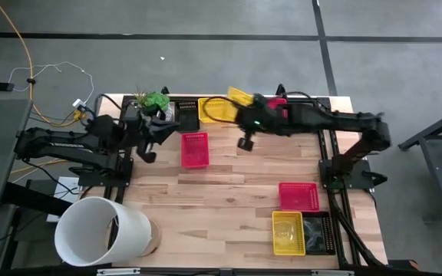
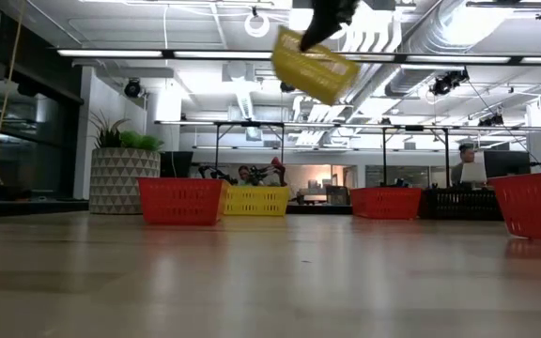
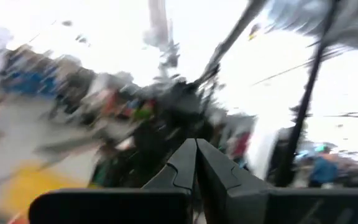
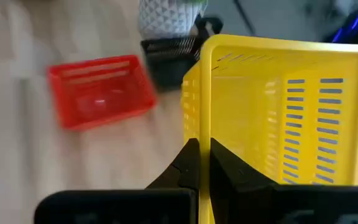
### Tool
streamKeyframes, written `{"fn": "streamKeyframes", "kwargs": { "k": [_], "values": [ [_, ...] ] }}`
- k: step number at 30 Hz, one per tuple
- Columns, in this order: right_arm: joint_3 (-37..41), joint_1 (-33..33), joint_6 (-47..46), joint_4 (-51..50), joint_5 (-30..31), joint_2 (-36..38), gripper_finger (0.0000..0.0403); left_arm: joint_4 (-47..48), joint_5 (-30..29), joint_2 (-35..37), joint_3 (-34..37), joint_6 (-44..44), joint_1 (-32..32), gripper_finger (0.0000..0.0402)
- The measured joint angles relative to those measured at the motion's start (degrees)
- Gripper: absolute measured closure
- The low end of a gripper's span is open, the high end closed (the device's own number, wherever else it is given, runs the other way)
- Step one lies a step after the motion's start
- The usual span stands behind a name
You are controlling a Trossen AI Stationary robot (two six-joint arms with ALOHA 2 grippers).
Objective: Stack baskets by color
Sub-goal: Stack the top right yellow bin on the left yellow bin
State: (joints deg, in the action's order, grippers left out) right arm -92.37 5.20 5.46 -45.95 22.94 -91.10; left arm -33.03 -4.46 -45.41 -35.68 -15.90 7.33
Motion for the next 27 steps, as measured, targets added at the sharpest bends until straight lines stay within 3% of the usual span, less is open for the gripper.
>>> {"fn": "streamKeyframes", "kwargs": {
  "k": [5,9,19,27],
  "values": [
    [-7.53,3.71,16.61,2.07,3.60,-11.11,0.0402,-4.74,2.51,0.94,-0.02,0.04,0.00,0.0401],
    [-12.48,6.47,22.93,5.56,3.36,-20.09,0.0402,-4.57,2.35,1.27,-0.02,0.04,0.00,0.0401],
    [-21.61,10.44,23.11,7.29,0.86,-36.62,0.0403,-4.55,2.32,1.25,-0.02,-3.35,0.00,0.0401],
    [-22.30,11.38,23.10,6.86,0.94,-40.21,0.0403,-4.55,1.69,1.23,-0.02,-3.91,0.00,0.0401]
  ]
}}
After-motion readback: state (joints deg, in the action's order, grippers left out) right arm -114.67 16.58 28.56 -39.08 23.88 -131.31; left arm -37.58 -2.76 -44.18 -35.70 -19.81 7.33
